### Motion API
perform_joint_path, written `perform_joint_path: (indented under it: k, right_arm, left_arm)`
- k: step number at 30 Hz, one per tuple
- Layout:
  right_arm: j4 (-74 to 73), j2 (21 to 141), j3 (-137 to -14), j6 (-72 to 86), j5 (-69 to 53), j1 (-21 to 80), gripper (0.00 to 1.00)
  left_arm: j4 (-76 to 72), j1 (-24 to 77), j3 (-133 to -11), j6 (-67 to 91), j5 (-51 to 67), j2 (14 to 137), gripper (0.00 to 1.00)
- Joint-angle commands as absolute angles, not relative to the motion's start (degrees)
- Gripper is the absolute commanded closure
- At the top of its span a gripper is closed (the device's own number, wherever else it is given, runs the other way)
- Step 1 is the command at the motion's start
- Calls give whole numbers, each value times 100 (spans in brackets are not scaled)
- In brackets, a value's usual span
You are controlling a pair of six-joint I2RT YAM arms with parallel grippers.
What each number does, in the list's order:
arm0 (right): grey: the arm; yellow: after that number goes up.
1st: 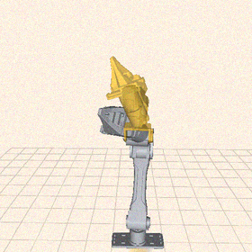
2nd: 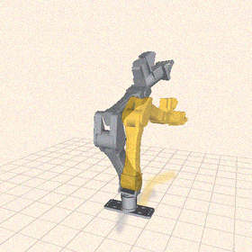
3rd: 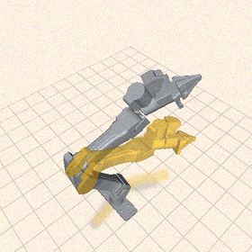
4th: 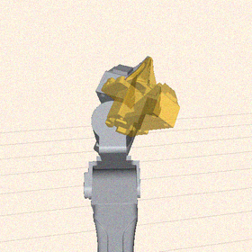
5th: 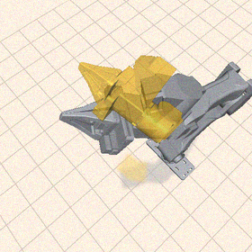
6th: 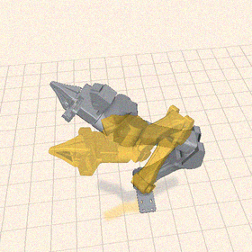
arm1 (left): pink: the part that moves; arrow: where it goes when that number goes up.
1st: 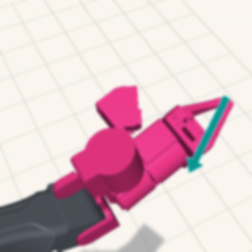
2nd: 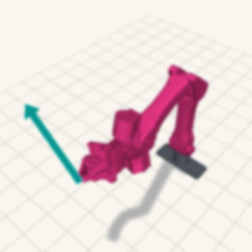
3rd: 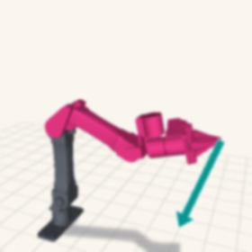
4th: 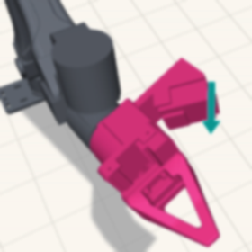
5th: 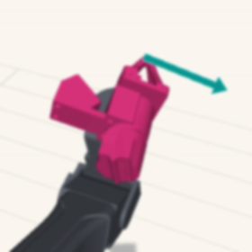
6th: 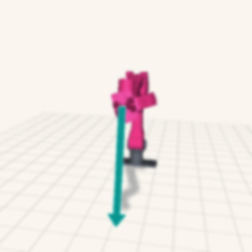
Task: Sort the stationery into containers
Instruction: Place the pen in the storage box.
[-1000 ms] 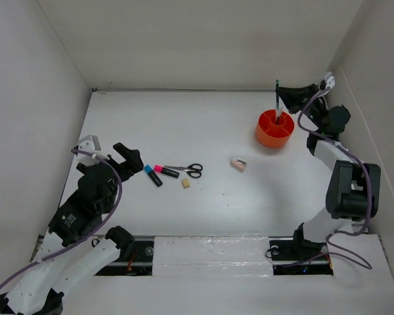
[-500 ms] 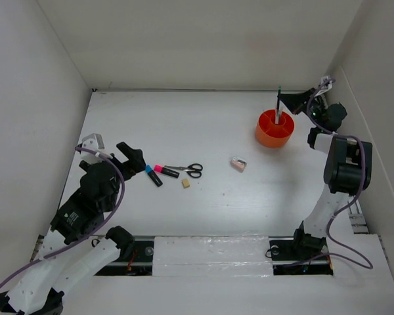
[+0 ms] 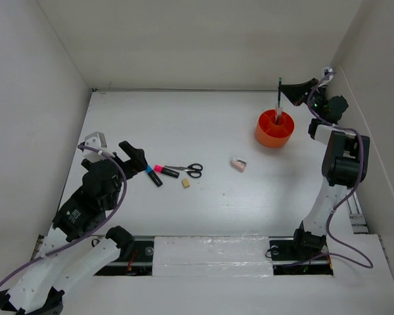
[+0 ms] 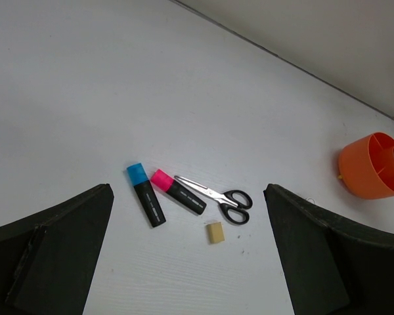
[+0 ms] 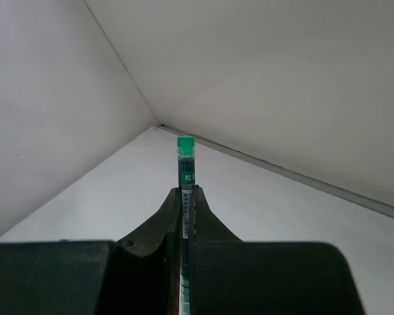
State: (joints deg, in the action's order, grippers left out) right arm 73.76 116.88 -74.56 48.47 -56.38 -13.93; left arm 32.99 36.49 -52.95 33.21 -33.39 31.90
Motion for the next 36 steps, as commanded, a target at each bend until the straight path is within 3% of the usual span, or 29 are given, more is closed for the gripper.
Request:
perform_joint_path:
  k: [1, 36]
  right_arm:
    - [10038, 11794, -7839, 4869, -5897, -1450, 100]
    - [10397, 12357, -7839, 4948, -6732, -1556, 100]
  left_arm:
    - [3085, 3621, -5282, 3217, -3322, 3305, 0]
    - [2875, 3621, -5229, 2997, -2944, 3146, 0]
